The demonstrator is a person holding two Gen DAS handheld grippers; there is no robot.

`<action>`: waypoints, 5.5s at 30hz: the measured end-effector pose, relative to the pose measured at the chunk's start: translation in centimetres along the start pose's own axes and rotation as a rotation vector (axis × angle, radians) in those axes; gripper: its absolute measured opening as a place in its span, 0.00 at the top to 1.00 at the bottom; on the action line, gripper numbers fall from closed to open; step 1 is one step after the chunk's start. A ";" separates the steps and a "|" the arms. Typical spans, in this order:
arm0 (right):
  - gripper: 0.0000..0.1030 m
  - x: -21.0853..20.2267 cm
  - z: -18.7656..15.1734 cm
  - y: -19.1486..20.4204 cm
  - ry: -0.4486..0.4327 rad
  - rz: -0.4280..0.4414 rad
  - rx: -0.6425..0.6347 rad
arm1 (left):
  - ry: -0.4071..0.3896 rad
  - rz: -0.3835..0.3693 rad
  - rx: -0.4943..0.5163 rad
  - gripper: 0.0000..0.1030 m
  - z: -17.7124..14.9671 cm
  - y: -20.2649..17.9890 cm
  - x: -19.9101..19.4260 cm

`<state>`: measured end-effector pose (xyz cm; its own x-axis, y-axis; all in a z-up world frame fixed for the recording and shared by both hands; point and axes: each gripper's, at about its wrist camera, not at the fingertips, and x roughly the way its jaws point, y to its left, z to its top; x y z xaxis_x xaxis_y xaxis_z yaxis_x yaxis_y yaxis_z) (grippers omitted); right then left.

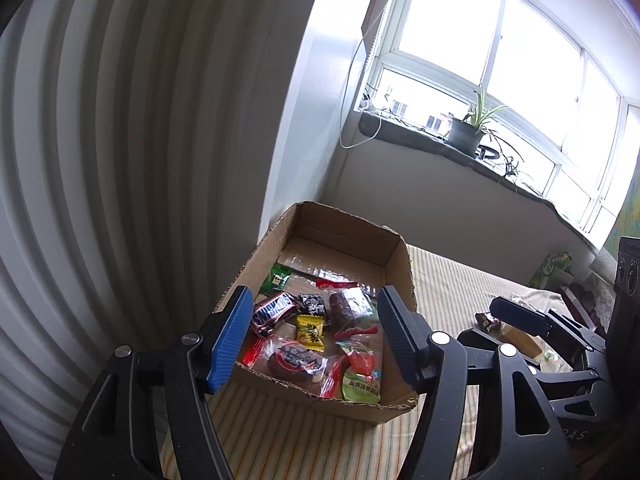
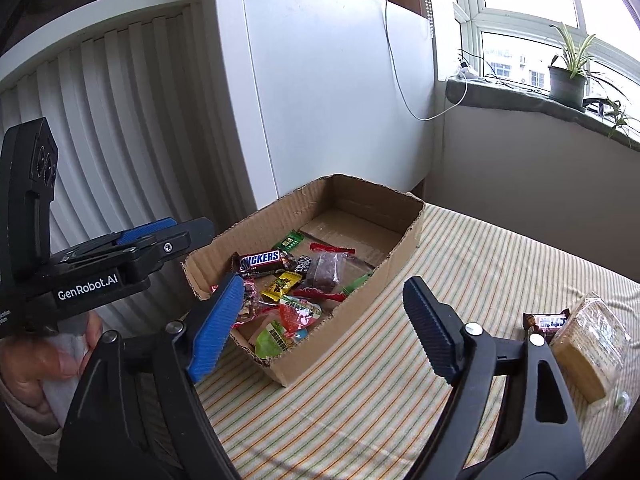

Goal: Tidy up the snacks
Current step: 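Move both open tools back toward the bread loaf and remaining snacks, then grasp the Snickers bar with the left tool while the right tool grasps the small green packet, then carry the Snickers bar and green packet into the box and open both tools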

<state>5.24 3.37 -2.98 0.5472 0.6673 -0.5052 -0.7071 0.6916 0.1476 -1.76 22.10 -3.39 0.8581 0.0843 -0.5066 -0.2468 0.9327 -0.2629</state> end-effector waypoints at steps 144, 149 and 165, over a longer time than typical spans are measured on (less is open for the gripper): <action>0.74 1.5 -0.3 3.7 0.089 -0.021 -0.148 | 0.019 -0.045 0.066 0.74 -2.7 -0.7 0.6; 0.74 2.7 0.6 4.3 0.091 -0.010 -0.165 | 0.021 -0.038 0.063 0.74 -2.5 -0.3 0.8; 0.55 8.9 1.3 2.1 0.154 0.031 -0.135 | 0.073 0.027 0.026 0.36 -2.5 1.9 4.2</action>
<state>9.21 11.14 -6.11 0.4565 0.6304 -0.6279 -0.7819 0.6210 0.0550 0.23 23.30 -8.09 0.8159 0.0846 -0.5720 -0.2566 0.9394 -0.2271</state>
